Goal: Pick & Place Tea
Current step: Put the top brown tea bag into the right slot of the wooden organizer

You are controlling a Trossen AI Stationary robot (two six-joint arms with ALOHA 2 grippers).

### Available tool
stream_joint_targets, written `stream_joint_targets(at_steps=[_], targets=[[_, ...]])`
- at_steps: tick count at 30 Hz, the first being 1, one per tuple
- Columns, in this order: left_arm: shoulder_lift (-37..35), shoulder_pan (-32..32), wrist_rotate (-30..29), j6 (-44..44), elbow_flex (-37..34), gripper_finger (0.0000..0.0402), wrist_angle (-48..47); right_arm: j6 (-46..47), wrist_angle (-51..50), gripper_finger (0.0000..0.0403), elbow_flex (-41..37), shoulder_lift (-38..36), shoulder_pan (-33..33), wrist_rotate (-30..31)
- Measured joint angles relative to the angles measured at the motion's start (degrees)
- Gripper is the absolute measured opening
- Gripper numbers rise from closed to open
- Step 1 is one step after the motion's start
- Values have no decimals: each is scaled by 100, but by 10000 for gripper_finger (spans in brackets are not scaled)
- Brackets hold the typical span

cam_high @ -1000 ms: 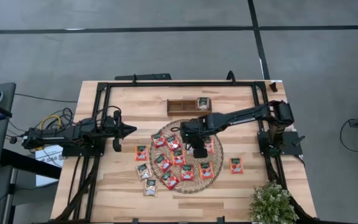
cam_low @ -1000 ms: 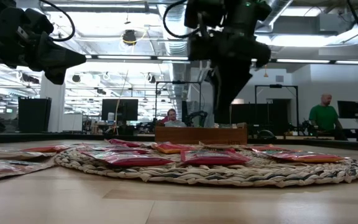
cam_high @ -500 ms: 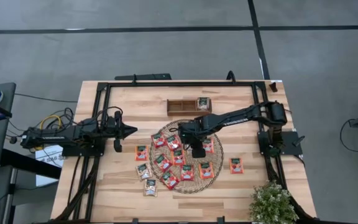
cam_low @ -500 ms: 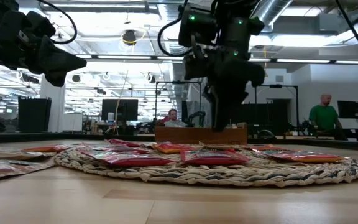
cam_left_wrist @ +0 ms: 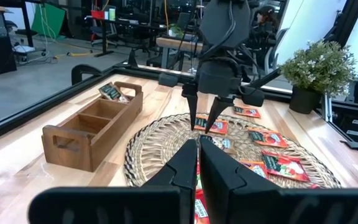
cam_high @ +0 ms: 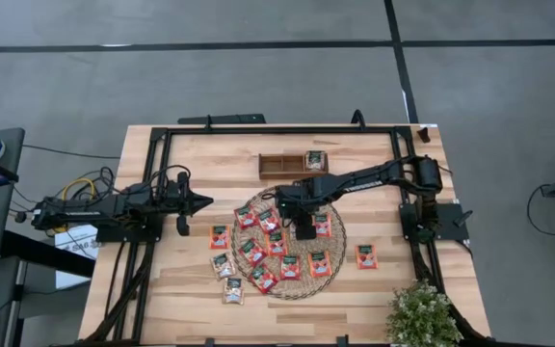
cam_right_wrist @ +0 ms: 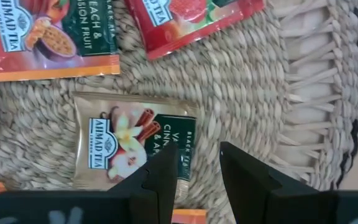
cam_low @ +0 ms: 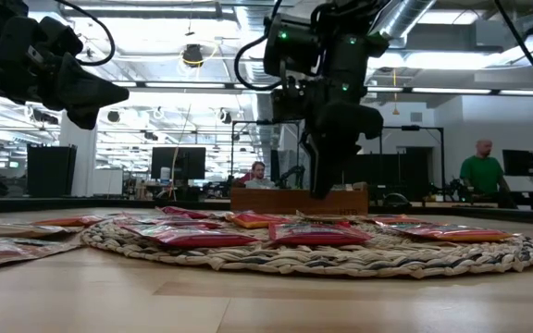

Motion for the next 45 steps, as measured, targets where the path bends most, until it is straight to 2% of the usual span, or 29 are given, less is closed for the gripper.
stream_joint_targets(at_steps=[33,45], targets=[[0,-1,-1,0,1,8,2,34,-5,113,-2,3,-106,2],[-2,0,-3,0,1,8,4,99,-47,113,24,498,-58,-12]])
